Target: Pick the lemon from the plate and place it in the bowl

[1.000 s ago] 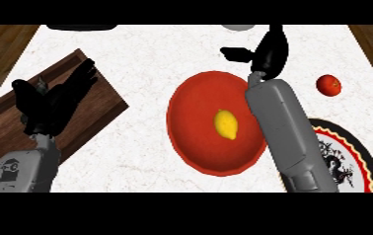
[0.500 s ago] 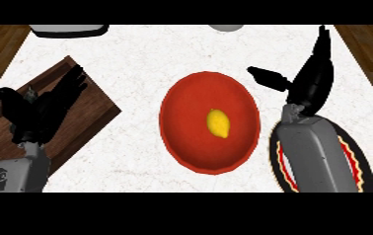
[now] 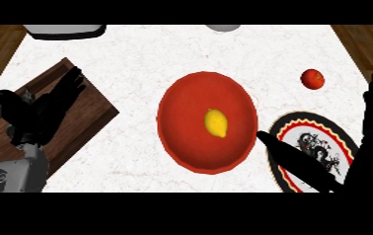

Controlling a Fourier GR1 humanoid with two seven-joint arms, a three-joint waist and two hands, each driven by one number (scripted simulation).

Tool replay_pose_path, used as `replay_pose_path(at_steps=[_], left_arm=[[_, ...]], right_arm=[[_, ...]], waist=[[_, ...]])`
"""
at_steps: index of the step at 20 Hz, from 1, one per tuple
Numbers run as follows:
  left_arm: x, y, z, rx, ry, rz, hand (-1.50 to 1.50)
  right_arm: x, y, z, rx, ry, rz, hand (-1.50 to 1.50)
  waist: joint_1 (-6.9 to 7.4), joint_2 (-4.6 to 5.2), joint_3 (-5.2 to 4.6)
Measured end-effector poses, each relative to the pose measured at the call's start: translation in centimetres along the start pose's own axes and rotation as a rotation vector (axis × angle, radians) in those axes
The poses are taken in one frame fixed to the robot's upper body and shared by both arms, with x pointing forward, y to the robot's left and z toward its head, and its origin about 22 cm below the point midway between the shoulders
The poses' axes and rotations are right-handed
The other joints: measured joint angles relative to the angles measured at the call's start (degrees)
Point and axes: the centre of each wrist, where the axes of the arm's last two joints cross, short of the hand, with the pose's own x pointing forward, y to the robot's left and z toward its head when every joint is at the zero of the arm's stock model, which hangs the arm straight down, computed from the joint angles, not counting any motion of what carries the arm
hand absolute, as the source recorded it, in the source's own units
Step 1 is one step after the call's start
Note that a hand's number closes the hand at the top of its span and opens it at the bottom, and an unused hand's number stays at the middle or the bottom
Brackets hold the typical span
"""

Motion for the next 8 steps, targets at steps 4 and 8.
replay_pose_path(at_steps=[4,8], left_arm=[[0.6,0.4,0.1,0.009,0.000,-0.006,0.00],[0.3,0.6,0.4,0.015,0.007,-0.003,0.00]], right_arm=[[0.5,-1.2,3.9,0.086,-0.037,-0.062,-1.50],[0.2,-1.0,6.9,0.146,-0.062,-0.128,1.50]], waist=[[0.05,-0.13,0.03],[-0.54,-0.38,0.07]])
